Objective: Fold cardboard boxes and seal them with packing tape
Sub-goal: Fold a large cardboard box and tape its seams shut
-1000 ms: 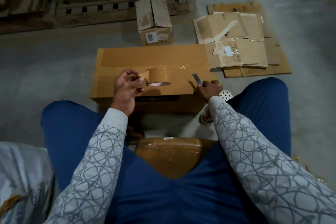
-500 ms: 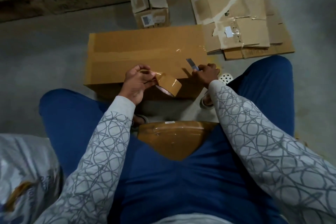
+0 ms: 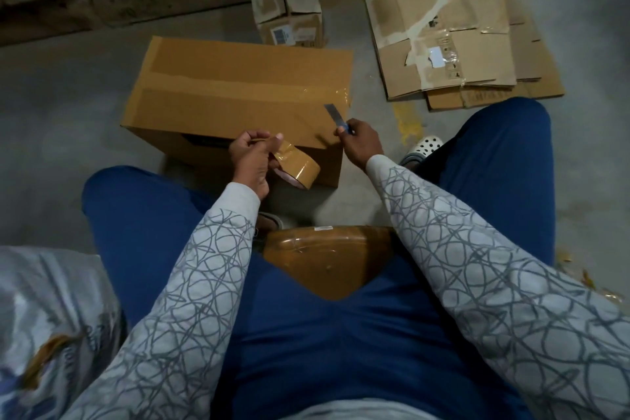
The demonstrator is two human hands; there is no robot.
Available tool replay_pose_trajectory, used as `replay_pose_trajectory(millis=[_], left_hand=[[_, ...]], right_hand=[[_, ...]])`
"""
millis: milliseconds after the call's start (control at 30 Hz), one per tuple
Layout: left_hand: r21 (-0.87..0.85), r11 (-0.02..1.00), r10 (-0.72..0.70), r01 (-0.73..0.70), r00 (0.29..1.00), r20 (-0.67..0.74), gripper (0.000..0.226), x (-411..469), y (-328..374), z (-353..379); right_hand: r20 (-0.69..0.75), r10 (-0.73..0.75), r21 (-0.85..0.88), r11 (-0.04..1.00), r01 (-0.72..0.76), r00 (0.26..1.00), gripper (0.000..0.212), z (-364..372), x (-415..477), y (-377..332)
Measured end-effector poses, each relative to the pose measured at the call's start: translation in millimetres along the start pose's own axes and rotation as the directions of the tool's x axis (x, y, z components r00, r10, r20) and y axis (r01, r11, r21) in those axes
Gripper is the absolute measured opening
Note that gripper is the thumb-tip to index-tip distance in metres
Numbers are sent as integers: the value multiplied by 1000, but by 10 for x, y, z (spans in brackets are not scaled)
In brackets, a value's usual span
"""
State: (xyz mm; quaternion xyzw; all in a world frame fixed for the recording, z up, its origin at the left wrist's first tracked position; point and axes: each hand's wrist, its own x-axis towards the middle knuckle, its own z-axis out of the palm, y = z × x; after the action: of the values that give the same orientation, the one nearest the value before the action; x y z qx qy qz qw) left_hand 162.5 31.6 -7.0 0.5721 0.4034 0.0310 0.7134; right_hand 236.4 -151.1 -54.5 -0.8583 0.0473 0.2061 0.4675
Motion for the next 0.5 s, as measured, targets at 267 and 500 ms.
replay_pose_trajectory(millis=[267,500], left_hand=[[117,986,99,-114,987,130,34,4,-36,98],[168,972,134,-165,975,178,51,-15,-22,116]], right_hand=[[85,115,476,868,-142,990,23,352,-404,-195],[-167,68,346,938,-6,984,30,367,-546,-100]])
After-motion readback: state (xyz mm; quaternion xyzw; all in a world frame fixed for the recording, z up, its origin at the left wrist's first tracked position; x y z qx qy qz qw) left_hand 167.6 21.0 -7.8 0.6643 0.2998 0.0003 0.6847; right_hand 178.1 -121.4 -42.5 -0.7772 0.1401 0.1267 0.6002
